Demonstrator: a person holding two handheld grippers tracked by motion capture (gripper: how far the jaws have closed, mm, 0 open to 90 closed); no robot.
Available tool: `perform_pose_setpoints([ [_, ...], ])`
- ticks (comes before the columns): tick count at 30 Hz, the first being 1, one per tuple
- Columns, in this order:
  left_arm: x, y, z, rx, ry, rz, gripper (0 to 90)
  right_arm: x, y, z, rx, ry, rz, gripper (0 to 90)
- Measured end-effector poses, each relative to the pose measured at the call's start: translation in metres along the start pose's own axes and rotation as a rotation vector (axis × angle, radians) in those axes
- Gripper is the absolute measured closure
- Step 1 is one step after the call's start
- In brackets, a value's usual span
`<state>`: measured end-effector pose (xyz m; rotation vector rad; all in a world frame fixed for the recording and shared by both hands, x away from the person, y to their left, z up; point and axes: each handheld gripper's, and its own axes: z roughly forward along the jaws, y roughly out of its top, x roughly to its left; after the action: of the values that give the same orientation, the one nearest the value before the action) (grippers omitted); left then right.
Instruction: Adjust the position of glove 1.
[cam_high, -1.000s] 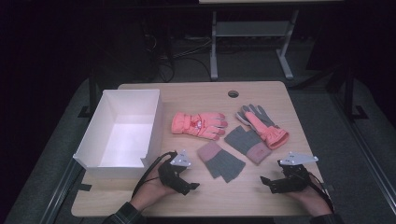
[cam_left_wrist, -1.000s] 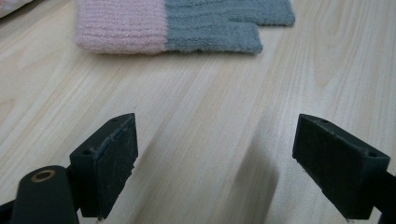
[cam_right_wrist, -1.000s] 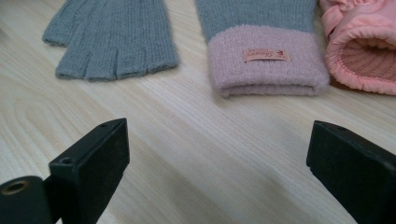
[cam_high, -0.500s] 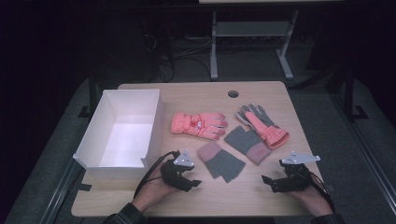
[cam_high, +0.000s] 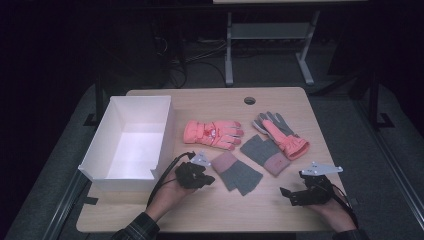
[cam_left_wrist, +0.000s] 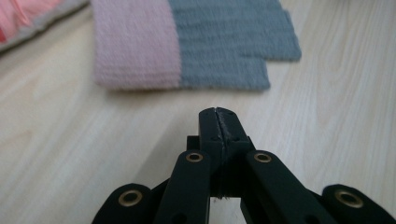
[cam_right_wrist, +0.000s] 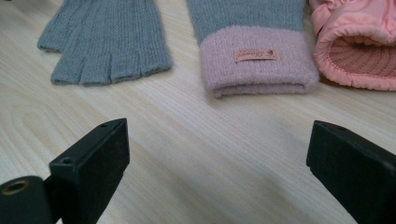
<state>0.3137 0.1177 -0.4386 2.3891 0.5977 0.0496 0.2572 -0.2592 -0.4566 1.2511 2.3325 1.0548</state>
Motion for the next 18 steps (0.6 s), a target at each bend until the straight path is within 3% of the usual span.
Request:
perform_pose_setpoints([
  [18, 0.027, 0.035, 0.015, -0.025, 0.067, -0.006, 89.7, 0.001, 0.001, 0.004, 0.020, 0.004, 0.008, 6.0],
])
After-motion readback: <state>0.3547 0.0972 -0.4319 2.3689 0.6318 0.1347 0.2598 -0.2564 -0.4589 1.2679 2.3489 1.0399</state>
